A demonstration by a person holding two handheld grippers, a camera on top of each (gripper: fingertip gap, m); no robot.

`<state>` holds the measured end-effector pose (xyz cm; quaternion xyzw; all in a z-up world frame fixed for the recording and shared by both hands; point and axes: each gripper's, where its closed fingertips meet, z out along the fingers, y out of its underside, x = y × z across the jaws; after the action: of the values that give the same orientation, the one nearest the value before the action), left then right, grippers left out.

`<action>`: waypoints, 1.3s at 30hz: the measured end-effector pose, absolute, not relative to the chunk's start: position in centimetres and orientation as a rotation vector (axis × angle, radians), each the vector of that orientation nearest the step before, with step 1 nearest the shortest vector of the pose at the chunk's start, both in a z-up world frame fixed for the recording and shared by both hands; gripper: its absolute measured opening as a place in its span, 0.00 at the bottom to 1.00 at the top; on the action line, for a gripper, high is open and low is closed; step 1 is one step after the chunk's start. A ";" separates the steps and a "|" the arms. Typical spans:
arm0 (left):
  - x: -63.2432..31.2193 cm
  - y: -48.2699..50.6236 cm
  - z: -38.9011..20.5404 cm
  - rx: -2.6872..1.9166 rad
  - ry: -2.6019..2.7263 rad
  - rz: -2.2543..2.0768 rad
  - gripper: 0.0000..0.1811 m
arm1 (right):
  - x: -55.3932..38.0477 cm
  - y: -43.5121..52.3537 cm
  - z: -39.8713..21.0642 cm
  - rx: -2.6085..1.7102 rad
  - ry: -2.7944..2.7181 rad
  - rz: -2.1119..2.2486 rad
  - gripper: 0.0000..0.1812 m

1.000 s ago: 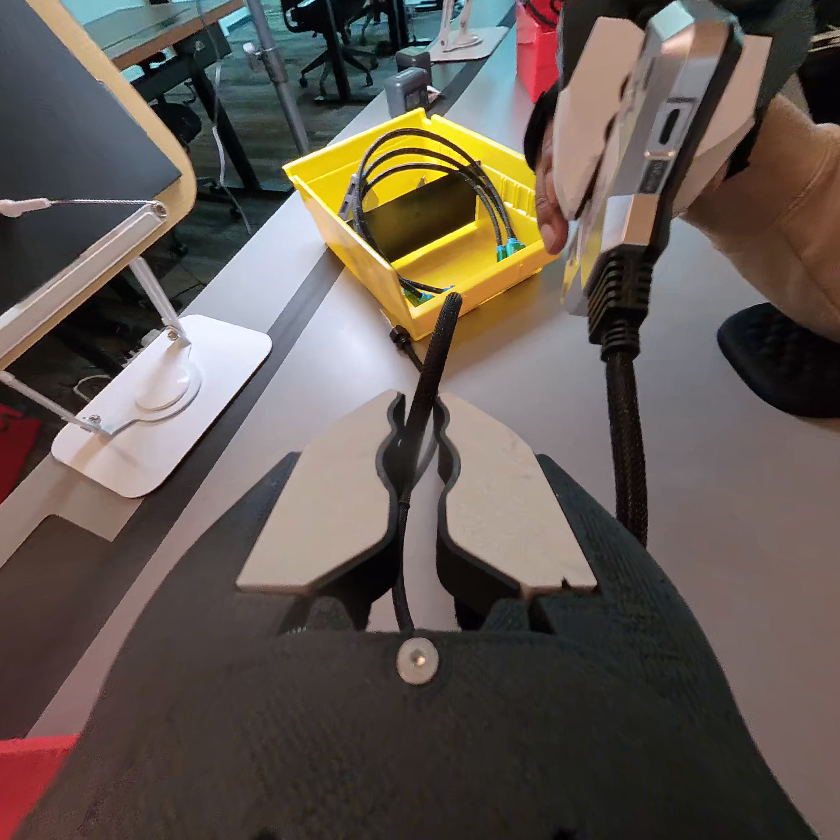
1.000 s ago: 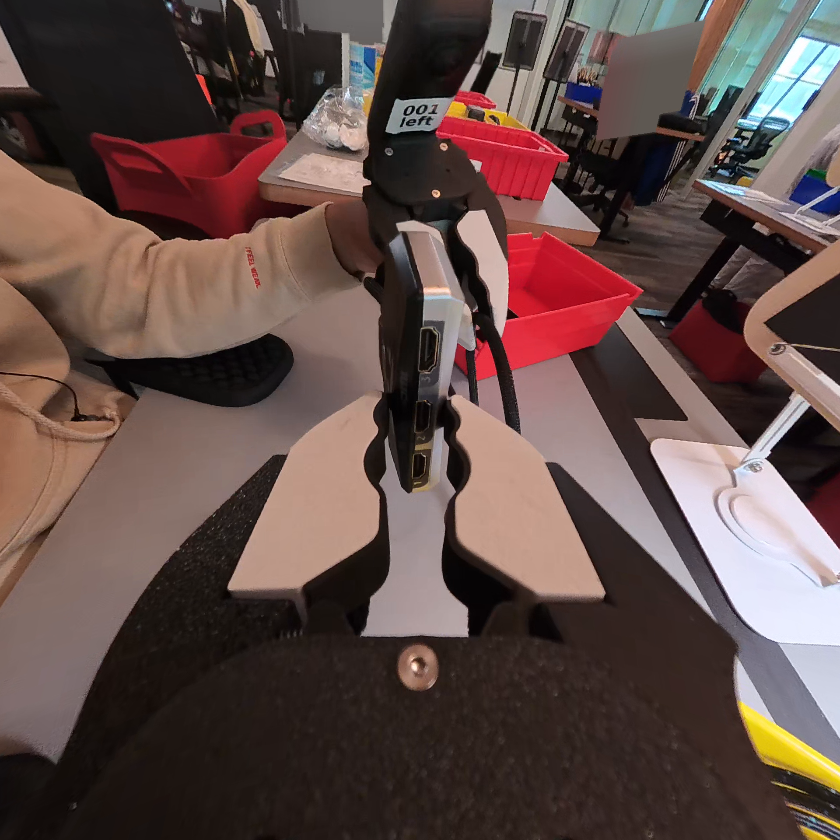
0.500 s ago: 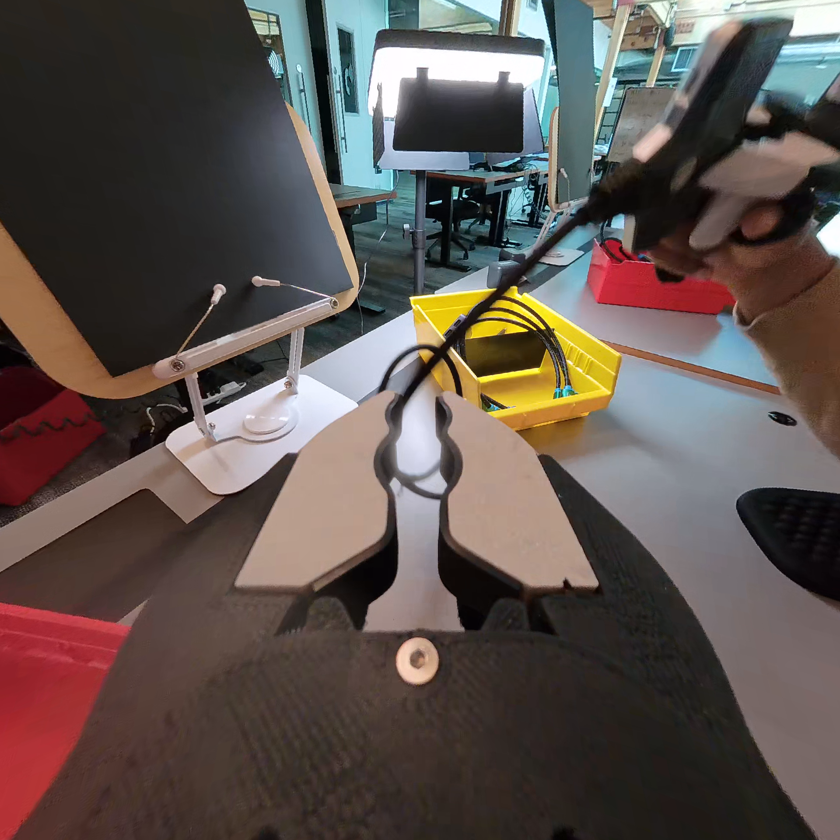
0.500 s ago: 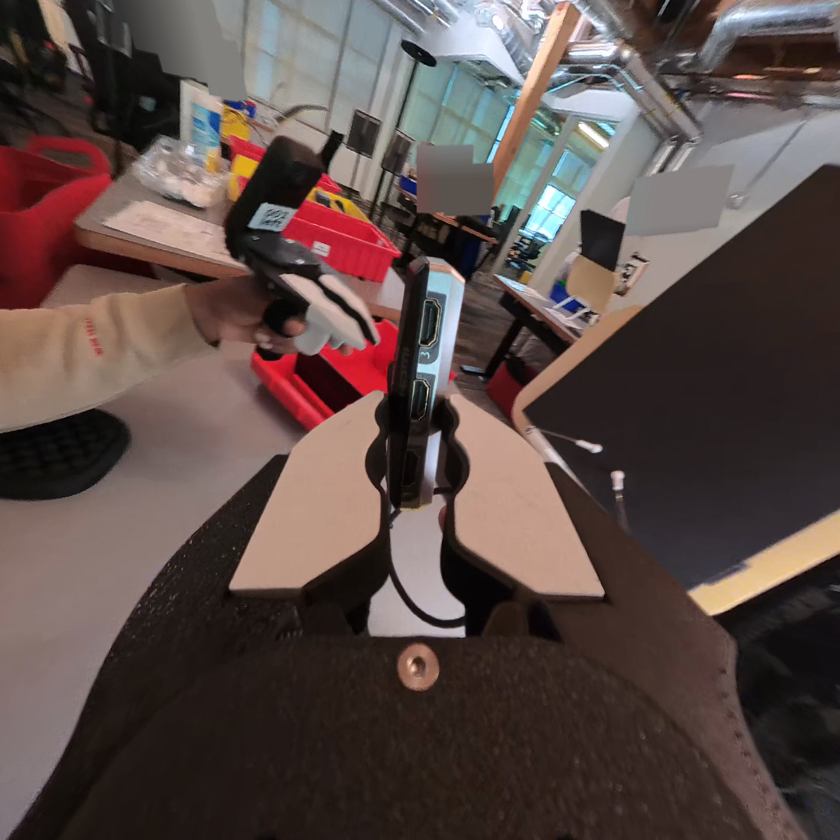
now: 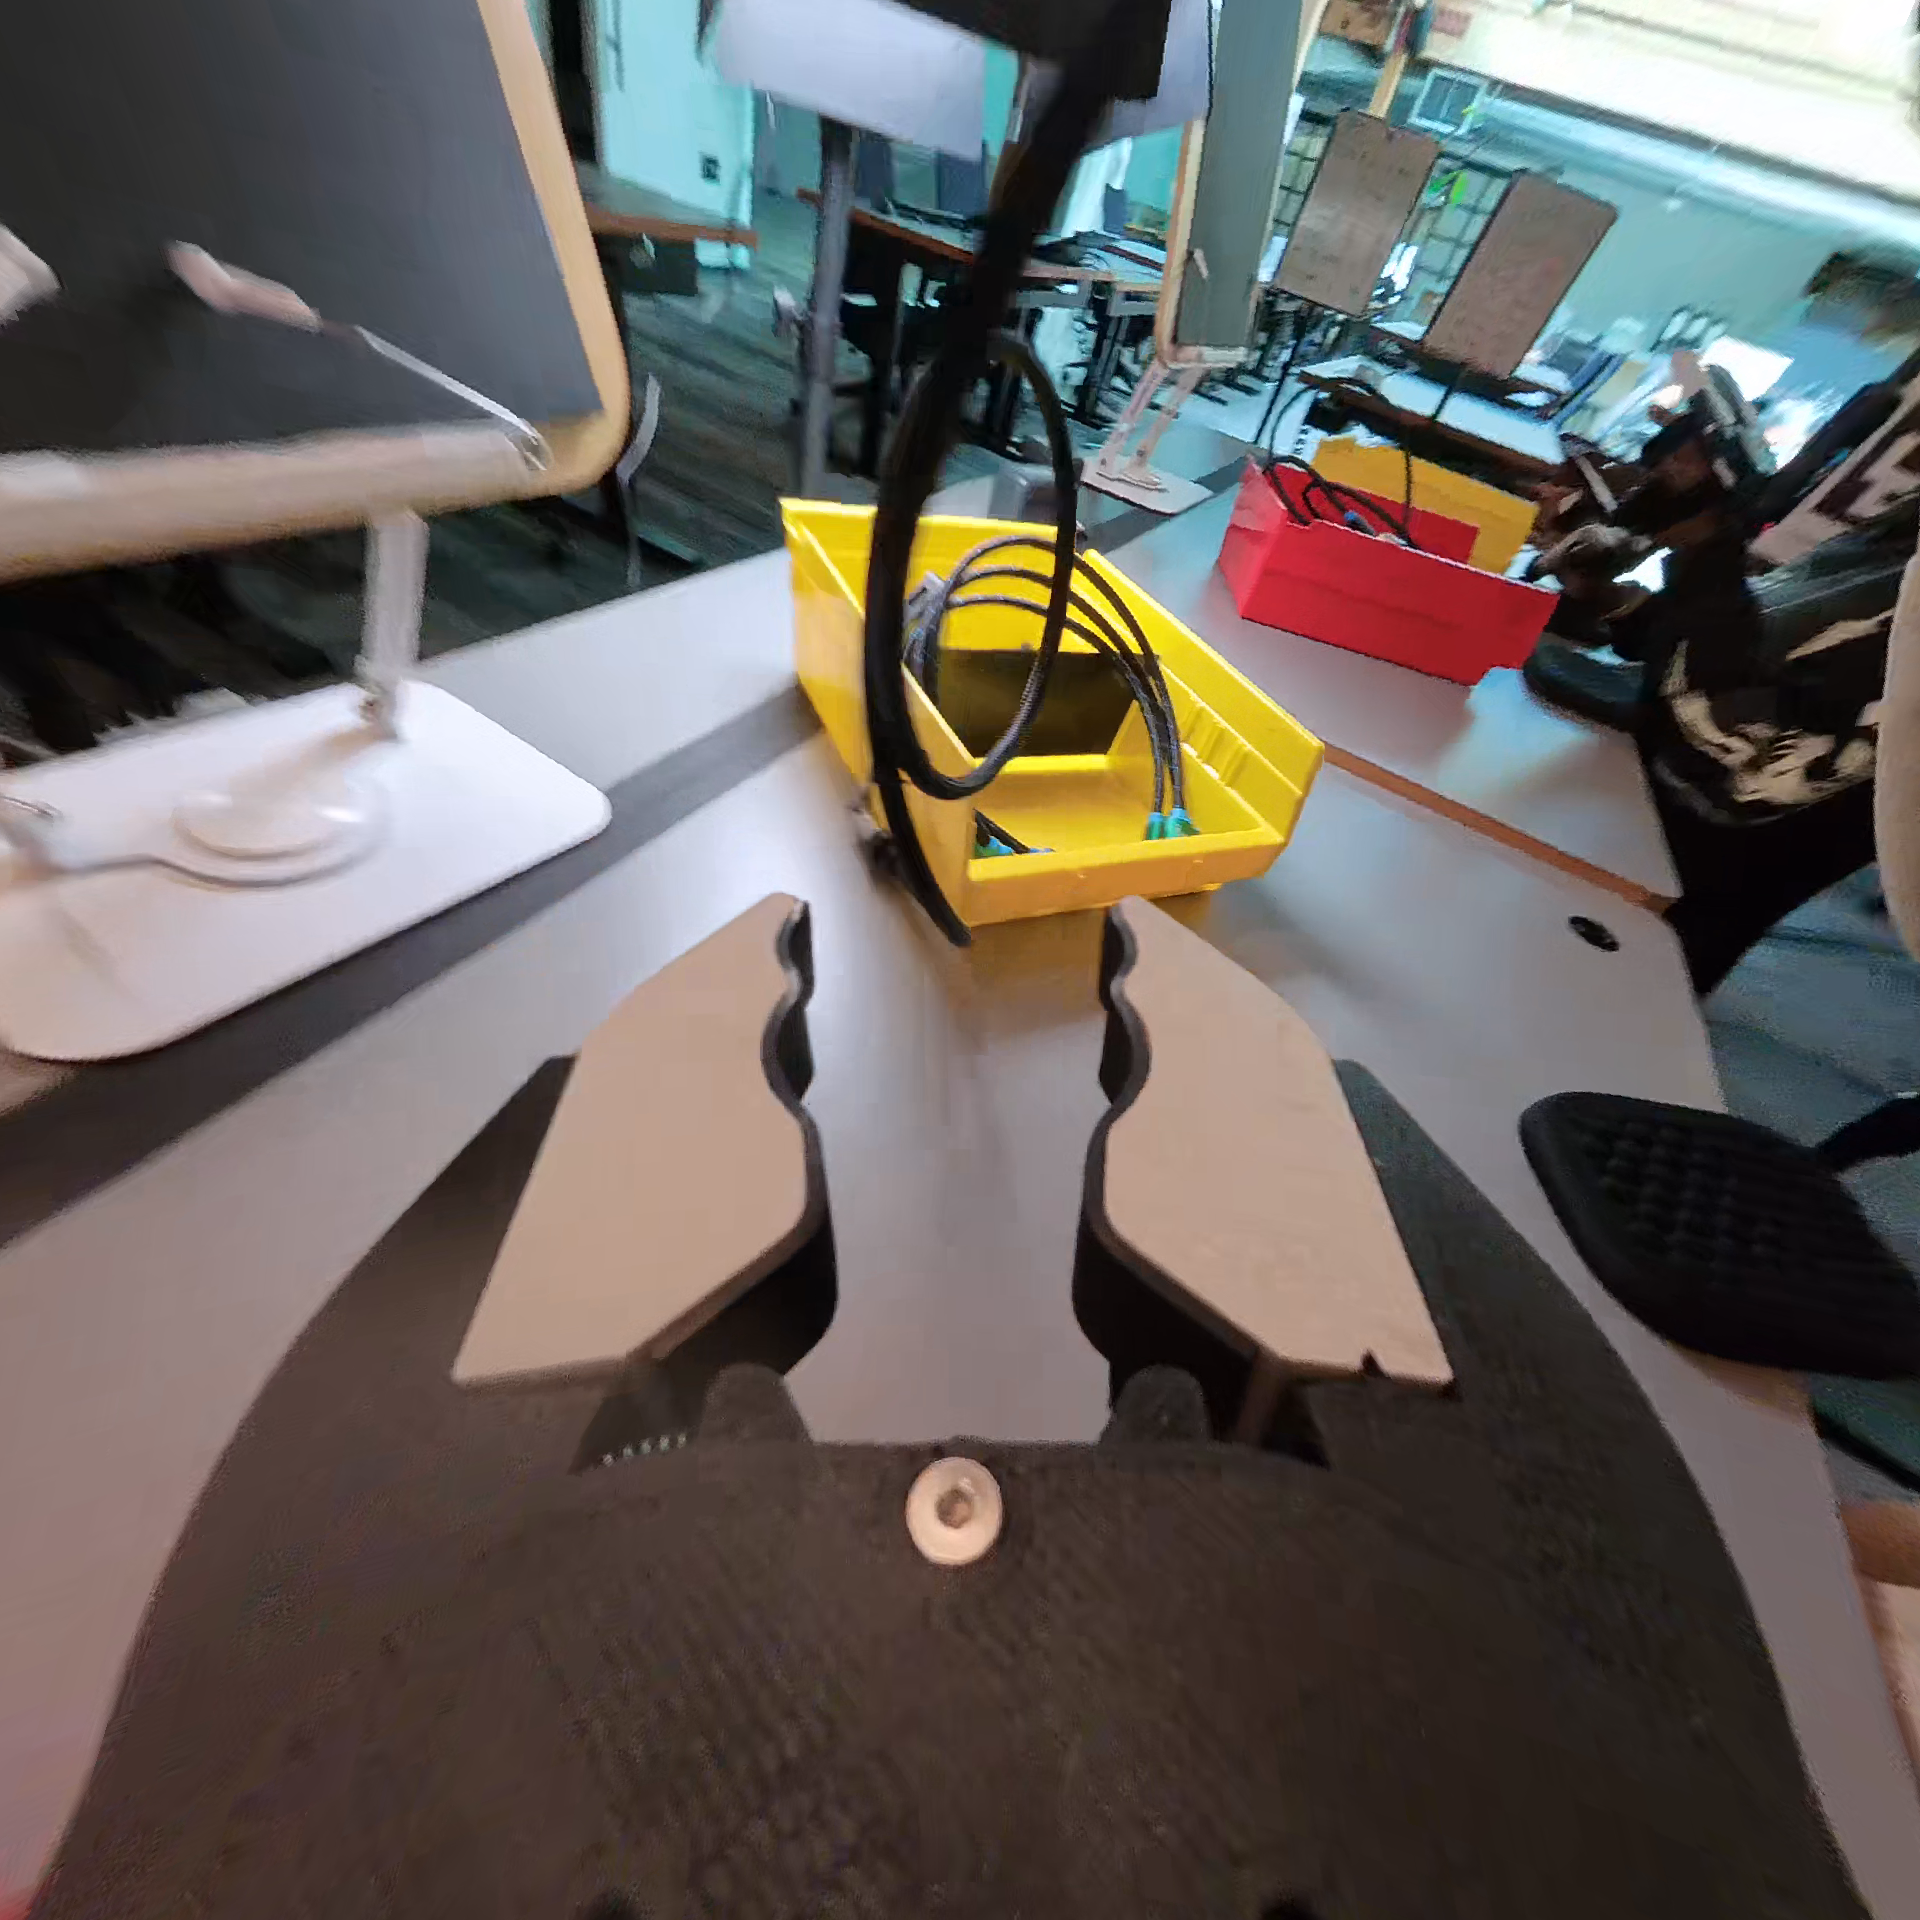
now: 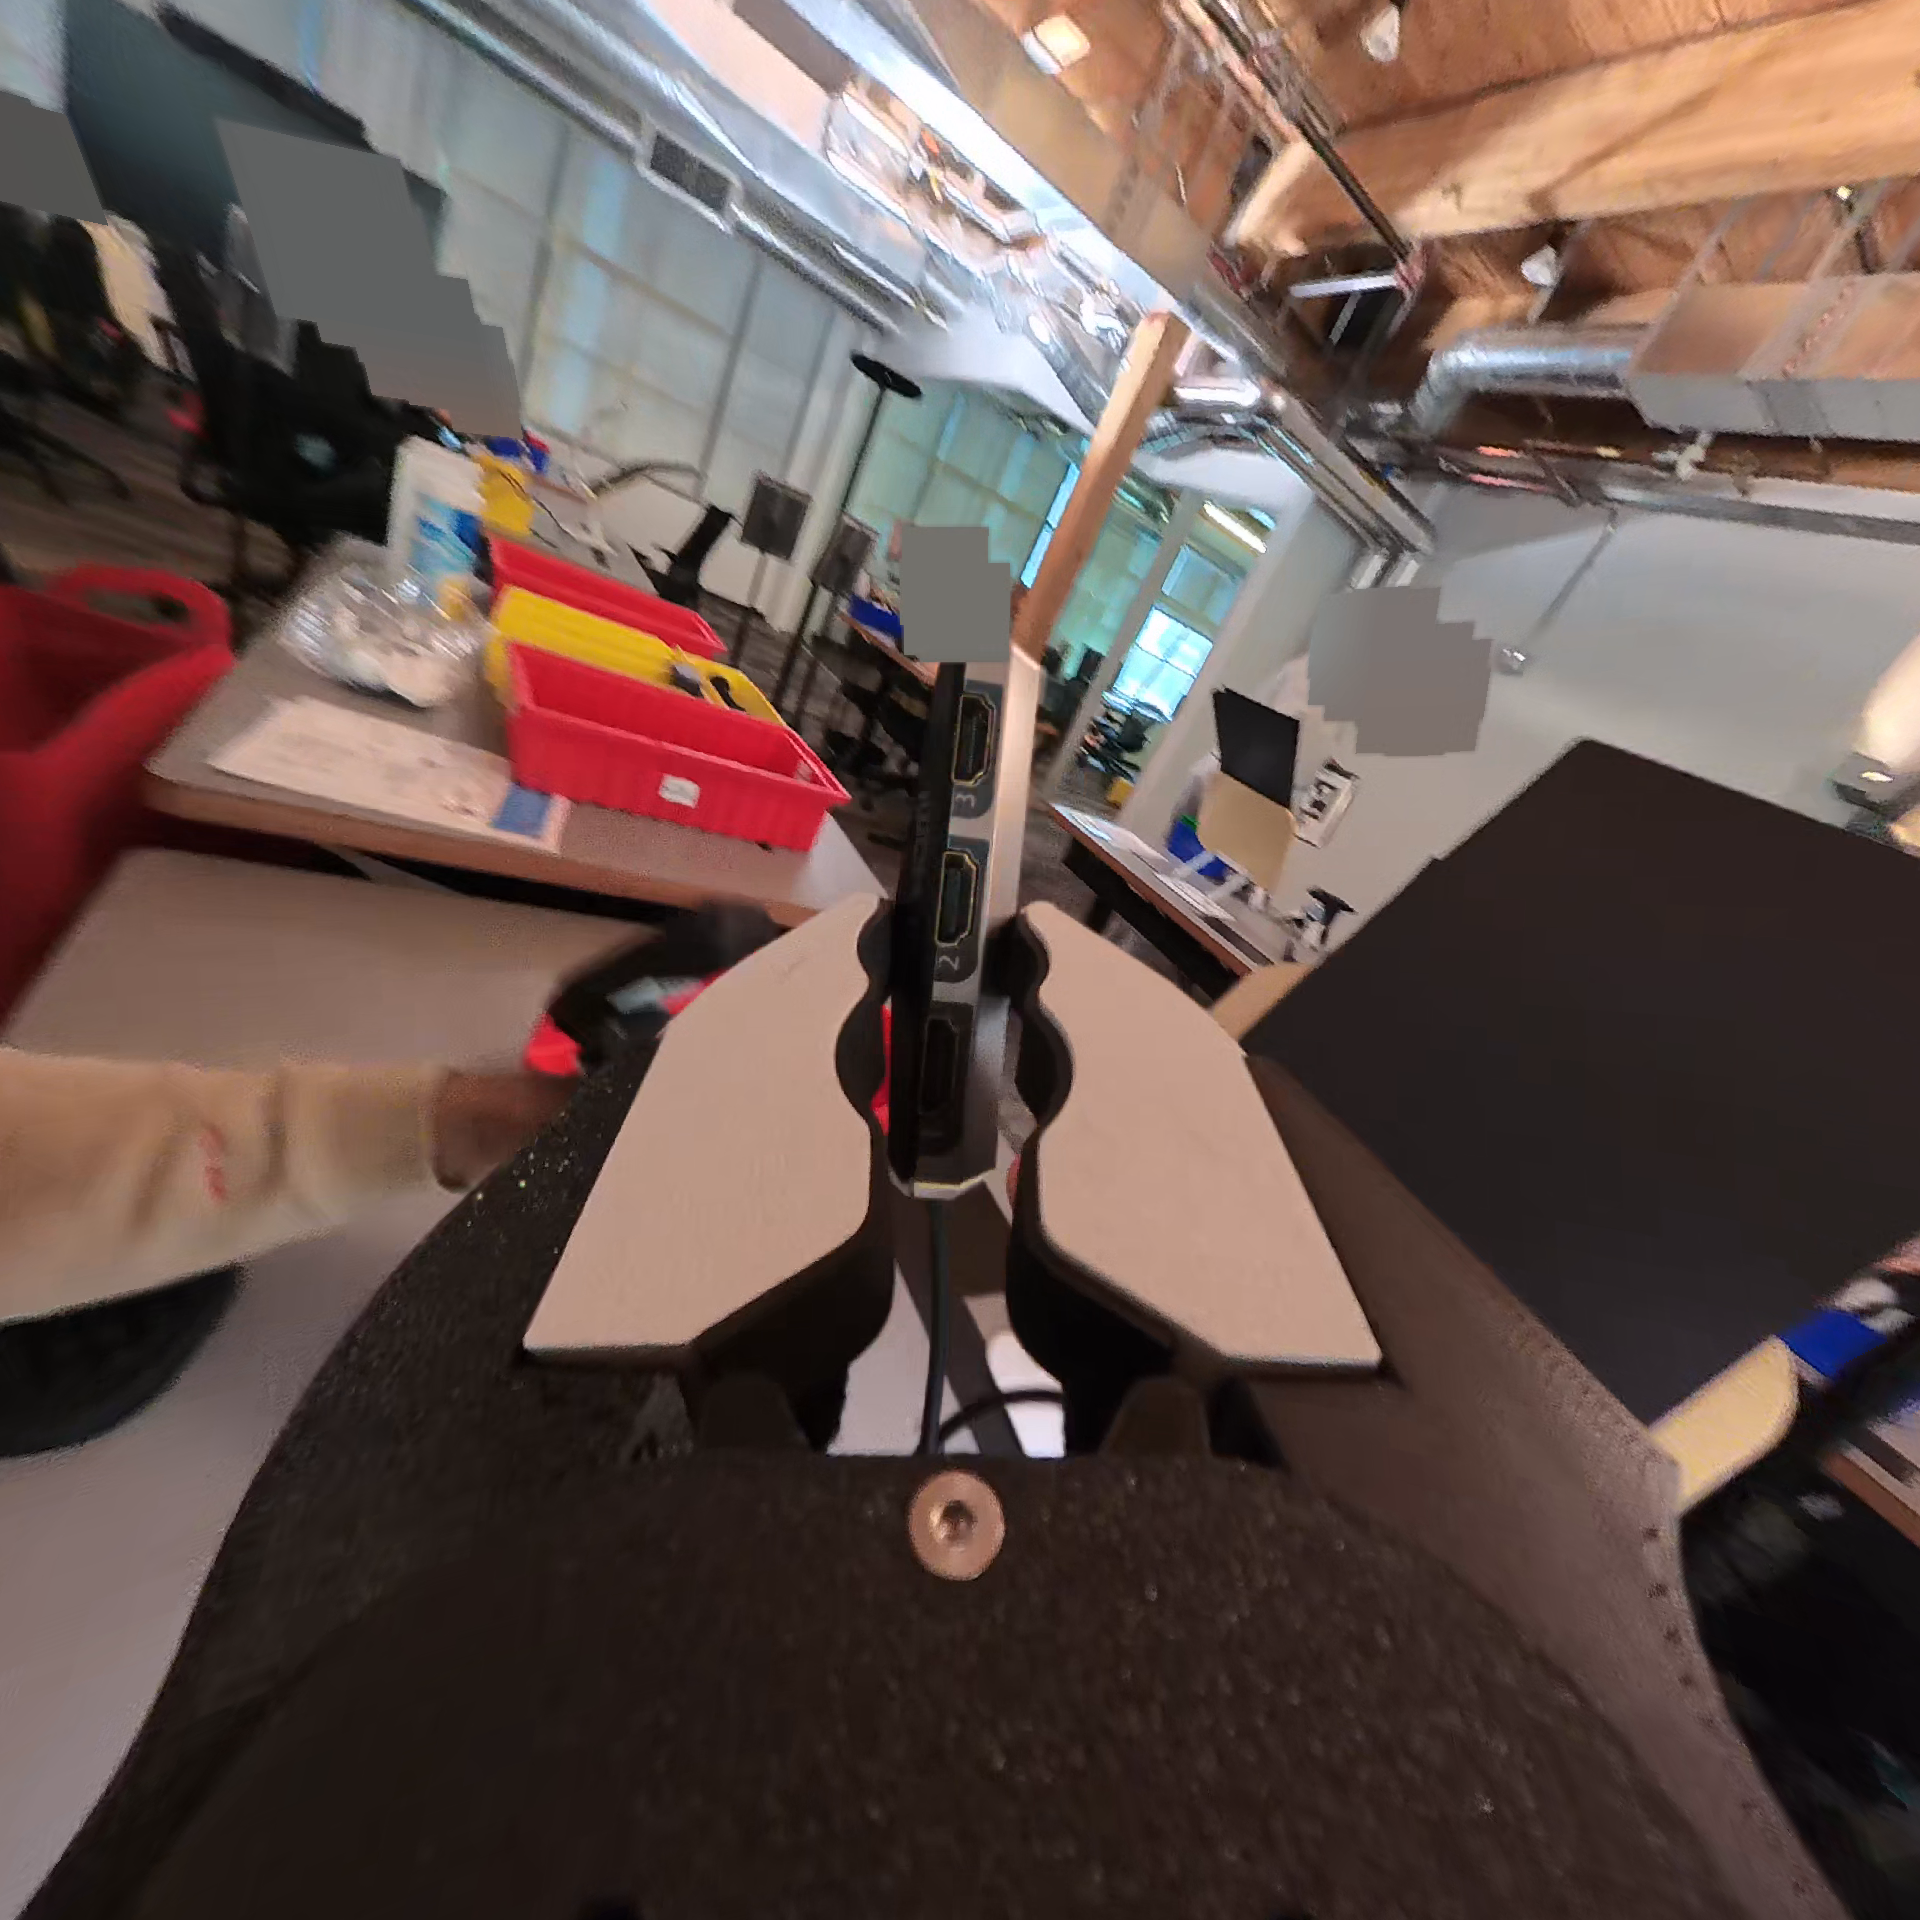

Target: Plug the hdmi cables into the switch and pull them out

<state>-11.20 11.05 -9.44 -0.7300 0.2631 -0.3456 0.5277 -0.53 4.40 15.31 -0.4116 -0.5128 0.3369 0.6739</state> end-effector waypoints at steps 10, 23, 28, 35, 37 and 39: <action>-0.9 11.5 -14.0 -1.663 0.641 -1.055 0.31 | 1.8 -1.0 17.3 -0.771 -1.094 1.082 0.11; -9.3 7.4 -8.4 -1.654 1.069 -0.580 0.06 | 7.3 2.1 7.6 -1.082 -1.123 0.973 0.12; -9.6 5.6 -6.3 -1.611 1.085 -0.602 0.04 | 8.4 4.2 -0.4 -1.251 -1.016 1.071 0.12; -10.4 5.0 -4.7 -1.645 1.002 -0.675 0.03 | 9.9 6.5 -8.6 -1.393 -0.875 1.171 0.14; -10.2 4.9 -4.8 -1.679 0.991 -0.689 0.03 | 9.8 6.9 -10.8 -1.483 -0.935 1.060 0.19; -9.5 4.5 -4.5 -1.687 0.994 -0.727 0.03 | 9.5 7.0 -12.7 -1.546 -1.021 0.940 0.19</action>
<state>-9.50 4.47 -4.53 -0.6984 0.4115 -0.3011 0.5022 9.48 6.99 -12.65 -0.6414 -0.4234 0.3900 0.5071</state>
